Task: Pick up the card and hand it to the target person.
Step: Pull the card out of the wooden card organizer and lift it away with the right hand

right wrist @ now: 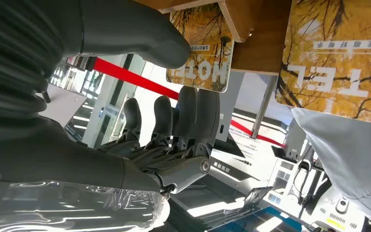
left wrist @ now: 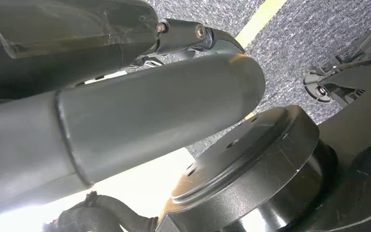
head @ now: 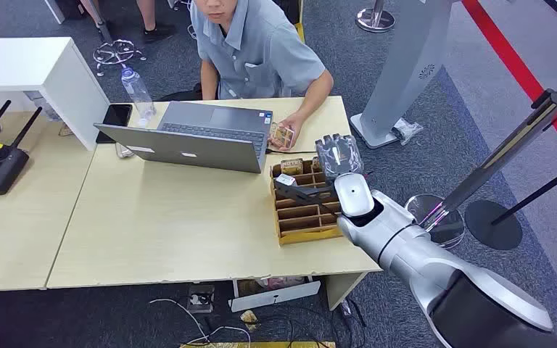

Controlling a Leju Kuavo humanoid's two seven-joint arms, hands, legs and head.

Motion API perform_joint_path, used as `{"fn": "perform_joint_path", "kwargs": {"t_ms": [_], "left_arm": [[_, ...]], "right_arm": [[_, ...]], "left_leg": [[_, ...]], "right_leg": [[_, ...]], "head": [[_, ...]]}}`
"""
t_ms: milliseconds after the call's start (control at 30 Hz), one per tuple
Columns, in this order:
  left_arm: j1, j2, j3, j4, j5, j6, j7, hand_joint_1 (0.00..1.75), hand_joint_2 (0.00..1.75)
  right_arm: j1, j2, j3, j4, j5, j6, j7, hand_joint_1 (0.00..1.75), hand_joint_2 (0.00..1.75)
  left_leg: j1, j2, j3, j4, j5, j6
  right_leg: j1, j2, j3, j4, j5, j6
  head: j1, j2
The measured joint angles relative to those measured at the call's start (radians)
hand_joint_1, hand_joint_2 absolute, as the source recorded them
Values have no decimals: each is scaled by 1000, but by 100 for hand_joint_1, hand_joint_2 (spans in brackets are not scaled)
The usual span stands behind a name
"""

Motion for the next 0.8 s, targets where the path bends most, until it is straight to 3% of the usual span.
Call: {"fn": "perform_joint_path", "kwargs": {"t_ms": [433, 800], "left_arm": [[0, 0, 0, 0, 0, 0, 0, 0, 0], [2, 0, 0, 0, -1, 1, -2, 0, 0]], "right_arm": [[0, 0, 3, 6, 9, 6, -5, 133, 175], [-2, 0, 8, 3, 44, 29, -10, 132, 175]], "left_leg": [[0, 0, 0, 0, 0, 0], [0, 0, 1, 0, 0, 0]], "right_leg": [[0, 0, 0, 0, 0, 0], [0, 0, 0, 0, 0, 0]], "head": [[0, 0], [0, 0]]}}
